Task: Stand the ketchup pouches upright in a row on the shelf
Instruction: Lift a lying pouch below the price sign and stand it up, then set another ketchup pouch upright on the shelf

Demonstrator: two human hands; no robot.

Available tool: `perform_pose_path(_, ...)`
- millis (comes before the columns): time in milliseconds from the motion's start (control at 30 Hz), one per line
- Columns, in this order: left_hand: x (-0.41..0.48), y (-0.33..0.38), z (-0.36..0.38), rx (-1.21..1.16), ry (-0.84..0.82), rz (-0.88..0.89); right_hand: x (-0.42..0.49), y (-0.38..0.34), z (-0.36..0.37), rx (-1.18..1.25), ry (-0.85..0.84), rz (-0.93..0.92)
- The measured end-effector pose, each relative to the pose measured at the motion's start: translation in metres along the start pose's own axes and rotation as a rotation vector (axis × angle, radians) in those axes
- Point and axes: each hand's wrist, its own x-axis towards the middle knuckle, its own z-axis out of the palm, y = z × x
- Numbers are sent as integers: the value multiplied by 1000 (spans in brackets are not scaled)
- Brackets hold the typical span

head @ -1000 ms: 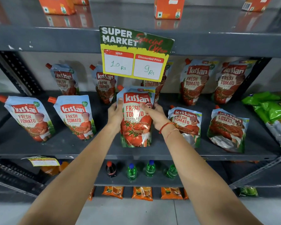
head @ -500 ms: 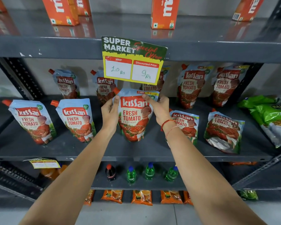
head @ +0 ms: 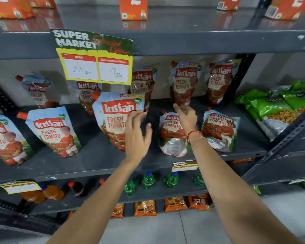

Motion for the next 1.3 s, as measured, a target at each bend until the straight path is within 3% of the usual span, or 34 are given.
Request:
perform_pose_path(67,6,3,21,-18,-178,-101,12,23,-13,-265,-32,98)
perform_pose_path(167,22,6,51,-50,-403,-414,16,44,-19,-531,-130,212)
perform_pose_path(267,32,0,74,-97,-541,-734,16,46,-16,-444,-130,243)
perform_pose_path(367,28,-8,86,-262,-530,-1046,20,51,-12,-358,-48,290)
perform_pose_path(467,26,-11,92,-388,-425,-1192,26,55,-13,-164,2,359)
perform_pose_path(567,33,-4,95,-616,-442,-1308,29,56,-14,86,-11,446)
perform_pose_path(700,36,-2,95,-737,-394,-1303,31,51,-12,301,-45,444)
perform_pose_path(867,53,13,88,-792,-249,-1097,34,17,-22,494,-88,265)
perform_pose_path(1100,66,32,72,-608,-90,-668,31,-4,-36,507,-25,39)
perform_pose_path(1300,60,26,70,-545,-108,-525,28,-6,-45,527,-52,-61)
